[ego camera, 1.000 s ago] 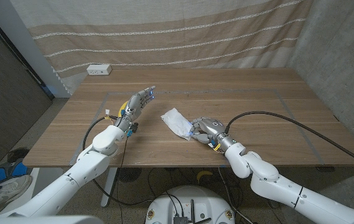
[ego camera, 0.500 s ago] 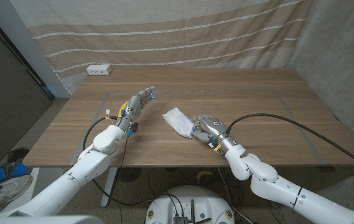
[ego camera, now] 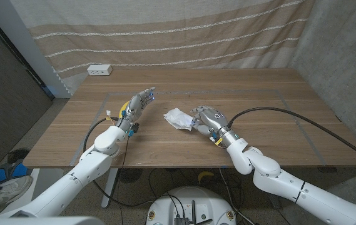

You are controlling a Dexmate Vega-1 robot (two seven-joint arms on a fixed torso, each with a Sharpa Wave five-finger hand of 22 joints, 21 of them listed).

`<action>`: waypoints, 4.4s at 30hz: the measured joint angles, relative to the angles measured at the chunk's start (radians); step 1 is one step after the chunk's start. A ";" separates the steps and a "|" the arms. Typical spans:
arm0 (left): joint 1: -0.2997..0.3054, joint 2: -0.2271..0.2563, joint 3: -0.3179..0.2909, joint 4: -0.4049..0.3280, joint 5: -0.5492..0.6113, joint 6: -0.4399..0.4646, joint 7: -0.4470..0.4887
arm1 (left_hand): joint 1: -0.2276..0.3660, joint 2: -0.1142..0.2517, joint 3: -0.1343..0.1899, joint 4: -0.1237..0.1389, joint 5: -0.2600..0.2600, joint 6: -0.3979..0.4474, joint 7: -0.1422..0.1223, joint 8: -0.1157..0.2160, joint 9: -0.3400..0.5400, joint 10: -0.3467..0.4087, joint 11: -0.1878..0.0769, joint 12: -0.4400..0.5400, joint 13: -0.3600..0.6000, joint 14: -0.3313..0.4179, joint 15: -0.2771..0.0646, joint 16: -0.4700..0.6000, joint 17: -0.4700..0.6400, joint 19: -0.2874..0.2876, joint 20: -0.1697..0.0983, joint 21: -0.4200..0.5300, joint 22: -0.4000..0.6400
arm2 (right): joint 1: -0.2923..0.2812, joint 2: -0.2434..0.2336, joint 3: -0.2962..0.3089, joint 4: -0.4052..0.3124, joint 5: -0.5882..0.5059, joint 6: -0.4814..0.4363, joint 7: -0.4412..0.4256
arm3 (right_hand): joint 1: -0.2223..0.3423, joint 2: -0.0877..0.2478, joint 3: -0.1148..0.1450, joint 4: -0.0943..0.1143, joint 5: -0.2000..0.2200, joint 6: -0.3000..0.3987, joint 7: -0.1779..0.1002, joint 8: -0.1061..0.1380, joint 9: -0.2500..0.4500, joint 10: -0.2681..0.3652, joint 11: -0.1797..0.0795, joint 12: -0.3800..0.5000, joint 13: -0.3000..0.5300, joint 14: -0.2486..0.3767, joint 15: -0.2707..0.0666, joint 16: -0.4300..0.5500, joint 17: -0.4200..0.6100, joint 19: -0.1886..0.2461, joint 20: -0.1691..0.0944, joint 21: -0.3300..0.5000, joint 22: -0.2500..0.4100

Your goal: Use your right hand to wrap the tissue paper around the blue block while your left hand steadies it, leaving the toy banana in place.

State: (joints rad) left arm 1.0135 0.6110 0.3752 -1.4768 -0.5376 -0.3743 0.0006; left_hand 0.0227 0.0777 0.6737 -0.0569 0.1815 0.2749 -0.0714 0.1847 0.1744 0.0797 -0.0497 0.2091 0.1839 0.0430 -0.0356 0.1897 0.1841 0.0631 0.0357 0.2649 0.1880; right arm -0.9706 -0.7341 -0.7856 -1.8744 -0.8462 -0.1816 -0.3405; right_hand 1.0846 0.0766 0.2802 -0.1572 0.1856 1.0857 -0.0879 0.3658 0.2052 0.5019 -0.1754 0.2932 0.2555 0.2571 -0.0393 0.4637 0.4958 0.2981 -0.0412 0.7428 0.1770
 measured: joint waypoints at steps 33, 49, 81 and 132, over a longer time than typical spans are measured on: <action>0.033 -0.012 -0.016 -0.009 -0.021 -0.005 0.033 | 0.000 0.000 -0.008 0.008 0.000 -0.016 -0.006 0.000 0.000 0.000 0.000 -0.006 0.000 0.056 0.005 0.012 0.000 0.011 0.011 0.000 0.005 | 0.194 0.002 -0.027 0.059 -0.110 0.193 0.120 | -0.010 0.009 -0.011 0.011 0.007 -0.011 -0.022 0.008 0.036 -0.022 -0.014 -0.009 0.000 0.000 0.000 -0.013 -0.009 -0.007 0.000 0.000 0.000; 0.049 -0.021 -0.026 0.001 -0.040 -0.015 0.039 | 0.000 0.000 -0.011 0.011 0.000 -0.038 -0.013 -0.008 0.000 0.001 -0.001 -0.005 0.000 0.072 0.011 0.012 0.000 0.018 0.018 0.000 0.005 | 0.297 0.049 -0.061 0.138 -0.140 0.276 0.171 | -0.018 0.017 -0.011 0.011 0.015 -0.011 -0.022 0.008 0.039 -0.022 -0.014 -0.012 0.000 0.000 0.000 -0.016 -0.009 -0.007 0.000 0.000 0.000; -0.036 0.183 0.061 -0.149 0.137 0.315 -0.008 | 0.013 -0.069 -0.047 -0.100 -0.005 0.073 -0.015 0.016 0.000 -0.152 -0.016 -0.024 0.000 -0.209 0.002 -0.023 -0.003 -0.236 -0.044 -0.084 0.005 | 0.363 0.089 -0.040 0.180 -0.012 0.300 0.218 | -0.011 0.024 -0.011 0.011 0.015 -0.016 -0.008 0.015 0.057 -0.014 -0.014 -0.016 0.000 0.000 0.000 -0.024 -0.009 -0.007 0.000 0.000 0.000; -0.056 0.265 0.104 -0.252 0.204 0.384 -0.055 | -0.009 -0.107 -0.108 -0.077 -0.005 0.293 0.175 0.016 0.005 -0.132 0.007 0.004 -0.002 -0.214 0.025 0.007 -0.007 -0.238 0.002 -0.050 0.003 | 0.468 0.209 -0.121 0.346 0.012 0.384 0.162 | -0.011 0.024 -0.015 0.007 0.015 -0.009 -0.001 0.015 0.045 0.000 -0.010 -0.020 0.000 0.004 -0.004 -0.035 -0.014 -0.007 0.000 -0.007 0.000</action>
State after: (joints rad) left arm 0.9573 0.8758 0.4793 -1.7292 -0.3336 0.0099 -0.0548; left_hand 0.0133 -0.0289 0.5656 -0.1342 0.1769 0.5682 0.1040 0.2012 0.1793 -0.0518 -0.0428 0.2130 0.1814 -0.1713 -0.0106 0.1966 0.1769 -0.1747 0.0376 0.2147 0.1907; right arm -0.5022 -0.5253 -0.9063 -1.5283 -0.8337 0.2021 -0.1787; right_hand 1.0738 0.1002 0.2651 -0.1504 0.2009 1.0768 -0.0892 0.3810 0.2501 0.5022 -0.1858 0.2737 0.2559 0.2611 -0.0430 0.4287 0.4820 0.2908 -0.0411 0.7356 0.1772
